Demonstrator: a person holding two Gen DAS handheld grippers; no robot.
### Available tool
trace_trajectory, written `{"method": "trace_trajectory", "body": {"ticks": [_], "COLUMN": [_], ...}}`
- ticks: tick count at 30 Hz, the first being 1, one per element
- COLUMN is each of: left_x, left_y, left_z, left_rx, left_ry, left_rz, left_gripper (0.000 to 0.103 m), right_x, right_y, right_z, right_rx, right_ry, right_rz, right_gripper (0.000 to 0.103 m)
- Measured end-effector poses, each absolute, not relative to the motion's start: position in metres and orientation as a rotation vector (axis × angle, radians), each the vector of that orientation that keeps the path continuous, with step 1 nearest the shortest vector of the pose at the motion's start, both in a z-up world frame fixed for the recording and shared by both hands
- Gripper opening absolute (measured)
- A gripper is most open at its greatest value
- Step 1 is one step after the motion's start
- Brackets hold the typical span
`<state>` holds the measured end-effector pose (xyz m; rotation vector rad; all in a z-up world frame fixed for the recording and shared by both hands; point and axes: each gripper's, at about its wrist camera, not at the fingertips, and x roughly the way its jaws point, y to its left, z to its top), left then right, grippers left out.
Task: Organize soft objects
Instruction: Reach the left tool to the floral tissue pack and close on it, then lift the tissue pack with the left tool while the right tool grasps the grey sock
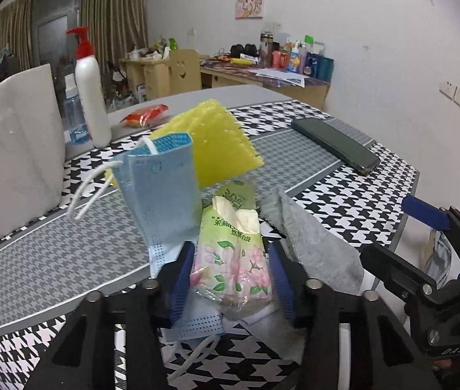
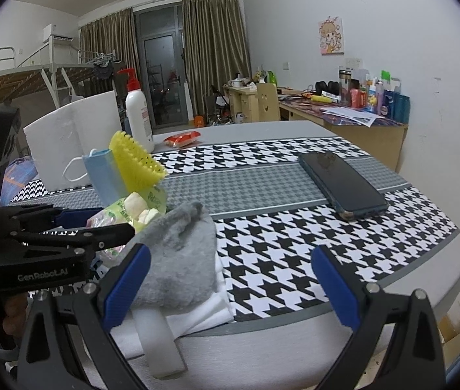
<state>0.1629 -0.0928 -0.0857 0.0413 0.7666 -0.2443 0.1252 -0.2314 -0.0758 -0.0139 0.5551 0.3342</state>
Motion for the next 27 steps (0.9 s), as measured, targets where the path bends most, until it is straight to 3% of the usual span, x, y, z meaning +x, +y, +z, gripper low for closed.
{"method": "trace_trajectory", "body": {"ticks": [5, 8, 27], "left_x": [0.165, 0.164, 0.130], "left_y": [-0.098, -0.097, -0.083], "left_z": [-0.090, -0.089, -0.064], "left_rx": [0.056, 0.056, 0.025], "left_ry": [0.788, 0.780, 0.679], "left_rz": [-0.253, -0.253, -0.281], "left_gripper": [0.033, 0.018, 0.015], "right_x": [0.126, 0.127, 0.120], "right_y": [-0.230, -0.230, -0.216], "right_z": [-0.078, -0.078, -0.072], "right_rx": [-0.009, -0.008, -0.022], "right_ry": [0.563, 0.565, 0.554], "right_rz": [0.341, 0.343, 0.379], "right_gripper": [0.101, 0.101, 0.101]}}
